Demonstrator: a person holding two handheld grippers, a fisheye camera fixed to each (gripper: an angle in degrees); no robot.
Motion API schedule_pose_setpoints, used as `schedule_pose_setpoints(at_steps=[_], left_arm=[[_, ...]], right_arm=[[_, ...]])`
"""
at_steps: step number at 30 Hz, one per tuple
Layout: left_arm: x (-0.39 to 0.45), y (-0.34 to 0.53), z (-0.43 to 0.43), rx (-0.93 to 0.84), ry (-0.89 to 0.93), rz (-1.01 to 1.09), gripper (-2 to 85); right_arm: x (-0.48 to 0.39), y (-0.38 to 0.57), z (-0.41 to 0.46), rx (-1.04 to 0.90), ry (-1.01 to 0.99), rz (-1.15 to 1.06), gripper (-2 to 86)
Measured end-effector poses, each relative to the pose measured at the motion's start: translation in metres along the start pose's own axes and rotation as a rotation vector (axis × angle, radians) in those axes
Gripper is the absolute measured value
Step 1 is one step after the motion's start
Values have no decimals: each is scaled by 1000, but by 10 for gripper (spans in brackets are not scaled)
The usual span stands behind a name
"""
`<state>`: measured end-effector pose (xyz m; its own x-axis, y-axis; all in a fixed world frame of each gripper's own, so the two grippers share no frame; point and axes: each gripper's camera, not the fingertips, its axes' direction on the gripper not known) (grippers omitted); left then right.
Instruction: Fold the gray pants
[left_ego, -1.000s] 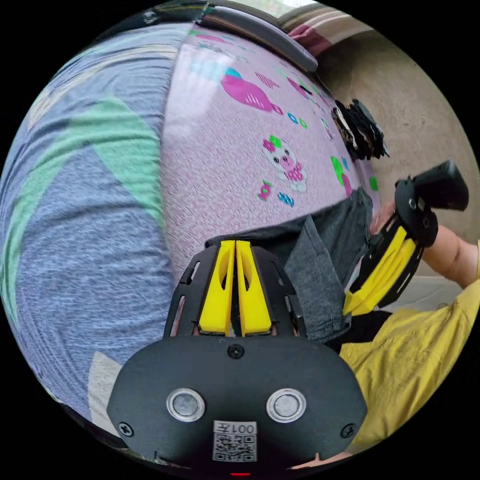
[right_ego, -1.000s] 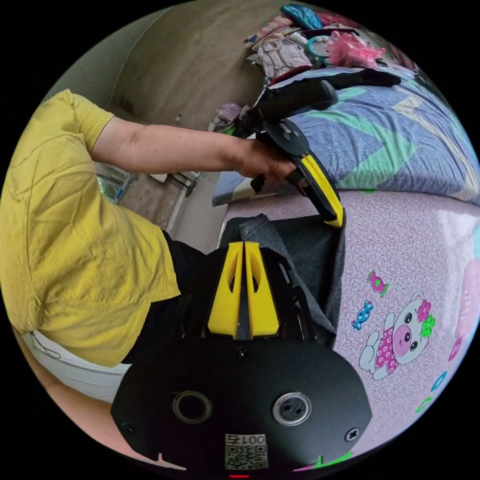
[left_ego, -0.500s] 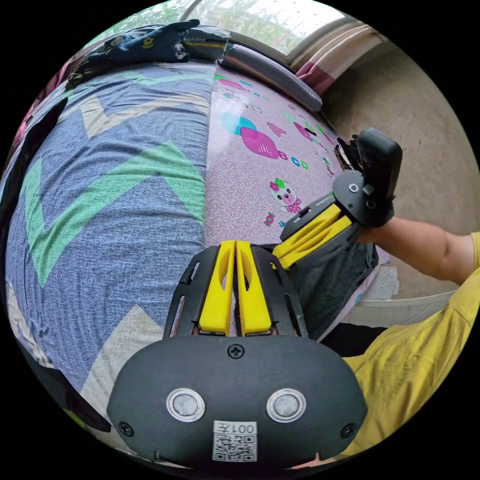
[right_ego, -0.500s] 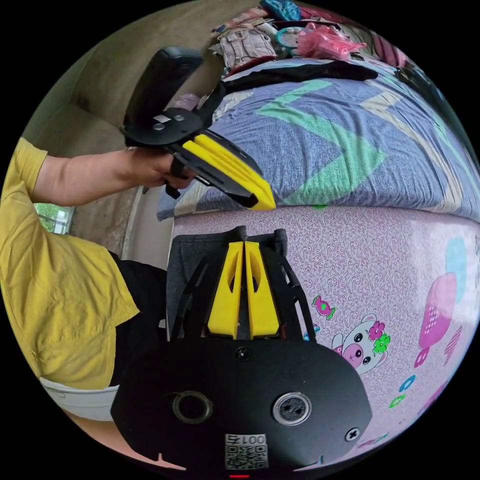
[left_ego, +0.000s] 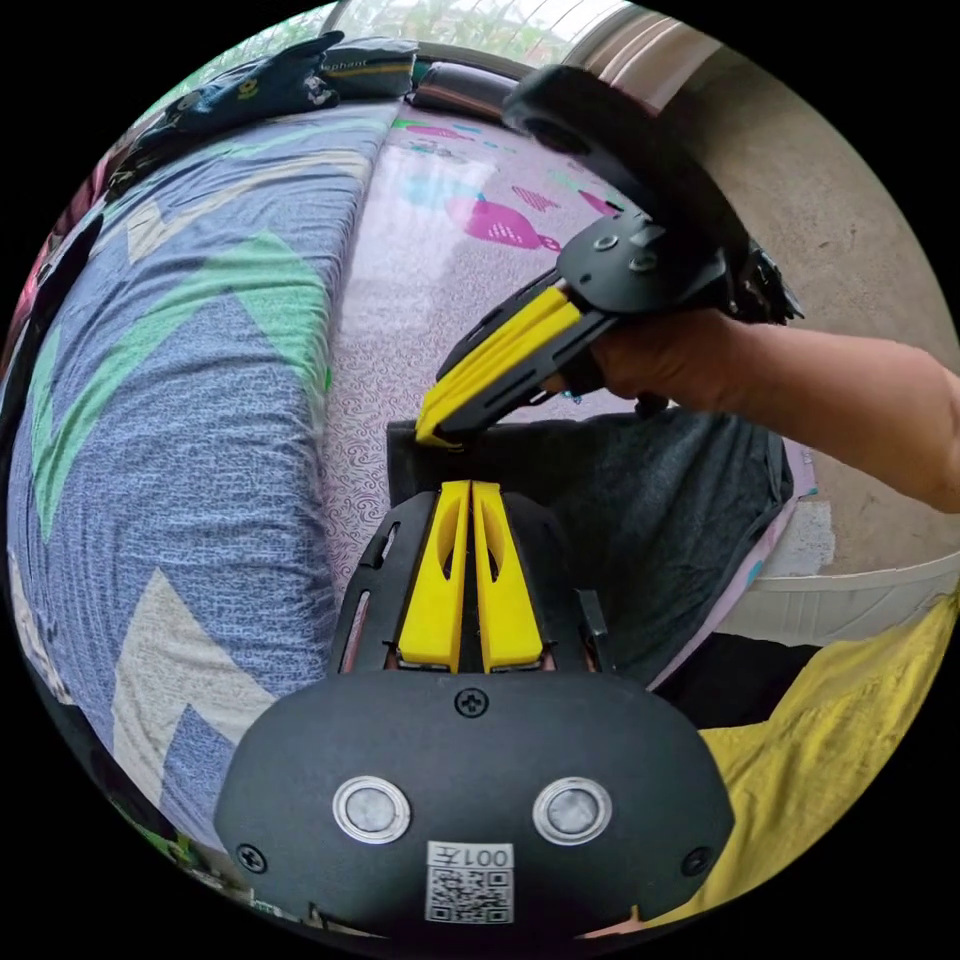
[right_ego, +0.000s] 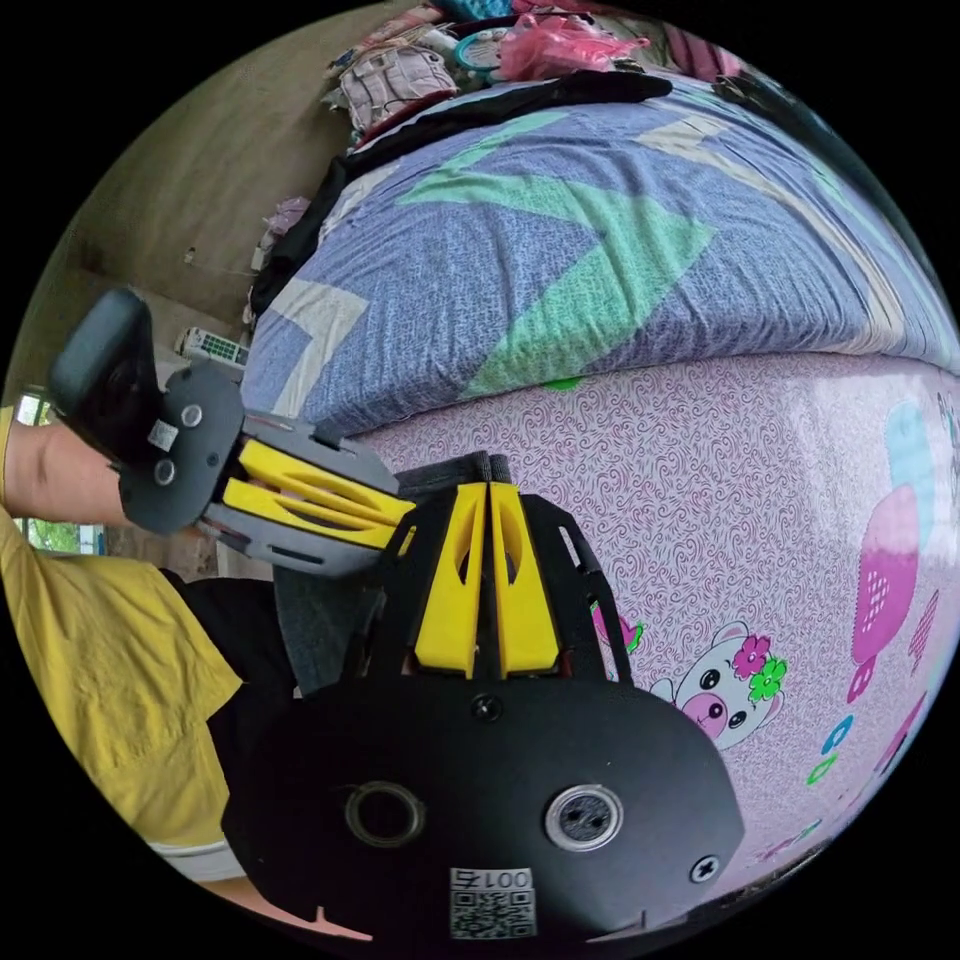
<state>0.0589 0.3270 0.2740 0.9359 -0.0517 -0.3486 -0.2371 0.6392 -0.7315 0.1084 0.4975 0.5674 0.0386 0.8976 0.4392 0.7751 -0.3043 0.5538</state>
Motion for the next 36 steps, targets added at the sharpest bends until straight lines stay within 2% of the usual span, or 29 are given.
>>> schedule_pose_setpoints(at_steps=[5, 8, 15, 18, 20, 24, 30, 33, 36], left_arm=[[3, -8, 34, -25, -35, -13, -13], [3, -12, 49, -23, -28, -12, -13], [-1, -17, 87, -10, -8, -15, -15], [-4, -20, 104, -13, -6, -39, -15], [-5, -23, 114, -21, -19, -43, -15], [0, -32, 136, -50, -86, -30, -14], [23, -35, 122, 116, -144, 5, -13], [55, -41, 127, 144, -80, 80, -13], [104, -54, 153, 101, 64, 205, -12]], right_arm=[[11, 33, -52, 194, -14, 139, 1], [12, 78, -85, 240, -63, 146, 1], [-20, 159, -82, 34, -164, 168, 0], [-22, 171, -71, -76, 1, 278, 0], [-23, 189, -96, 46, 68, 399, 0], [-45, 240, -147, 237, 52, 512, 0], [-86, 410, -250, 545, 107, 820, 2], [-104, 513, -308, 599, 245, 967, 5], [-107, 604, -364, 585, 319, 1045, 14]])
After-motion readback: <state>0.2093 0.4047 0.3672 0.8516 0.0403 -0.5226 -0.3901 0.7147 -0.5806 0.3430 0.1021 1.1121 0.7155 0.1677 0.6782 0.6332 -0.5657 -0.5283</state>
